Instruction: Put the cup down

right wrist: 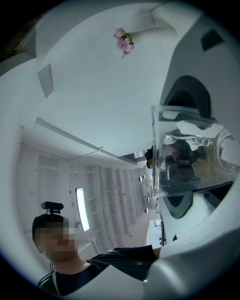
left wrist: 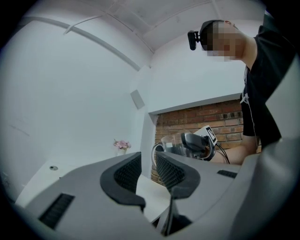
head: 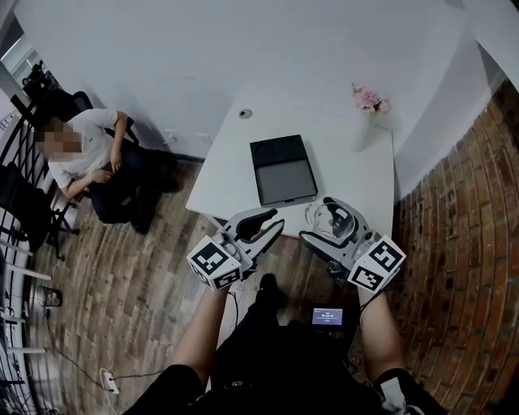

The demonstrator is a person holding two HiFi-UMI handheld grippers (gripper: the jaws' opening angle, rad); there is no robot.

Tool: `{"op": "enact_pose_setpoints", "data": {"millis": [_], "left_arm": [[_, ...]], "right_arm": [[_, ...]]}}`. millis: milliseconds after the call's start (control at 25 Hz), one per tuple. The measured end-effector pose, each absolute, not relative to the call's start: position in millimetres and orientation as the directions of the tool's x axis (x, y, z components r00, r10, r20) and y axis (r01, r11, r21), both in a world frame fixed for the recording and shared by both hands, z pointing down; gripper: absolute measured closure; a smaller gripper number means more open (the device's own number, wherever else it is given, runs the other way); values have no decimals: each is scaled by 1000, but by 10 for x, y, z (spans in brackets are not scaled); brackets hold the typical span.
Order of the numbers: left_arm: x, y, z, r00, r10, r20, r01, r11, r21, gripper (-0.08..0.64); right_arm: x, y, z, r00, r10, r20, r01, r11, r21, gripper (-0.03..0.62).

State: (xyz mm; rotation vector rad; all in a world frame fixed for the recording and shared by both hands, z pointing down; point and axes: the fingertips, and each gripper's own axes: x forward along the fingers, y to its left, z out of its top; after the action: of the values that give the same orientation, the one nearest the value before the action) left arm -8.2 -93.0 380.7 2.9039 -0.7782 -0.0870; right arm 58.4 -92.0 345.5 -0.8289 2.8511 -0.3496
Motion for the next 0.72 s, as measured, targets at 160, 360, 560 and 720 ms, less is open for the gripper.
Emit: {"op": "enact_pose_setpoints", "data": {"millis": [160,360,560,720], "left_arm": [[-231,-1308,3777,873,-488,-26,-480,-866,139,468],[-398,-1706,3829,881,-473,-17,-465,-872,154,468],[-526,-2016,3820,892,-451,-26,-442,-883,156,468],[-632,-2224,3829,899,-438,-24,-429,-889,160,468]], "right_arm": [[446,-1275,3457,-826,-559,-69,-524,808,-267,164],[283,-1677,3487,-814,-579,-53,-546,792,-274,165],[135,-1990,3472,-804,-593,-47,-560,781,-275,165],[37,-2214,3469,-793,-607,-50,-571,770,-283,164]]}}
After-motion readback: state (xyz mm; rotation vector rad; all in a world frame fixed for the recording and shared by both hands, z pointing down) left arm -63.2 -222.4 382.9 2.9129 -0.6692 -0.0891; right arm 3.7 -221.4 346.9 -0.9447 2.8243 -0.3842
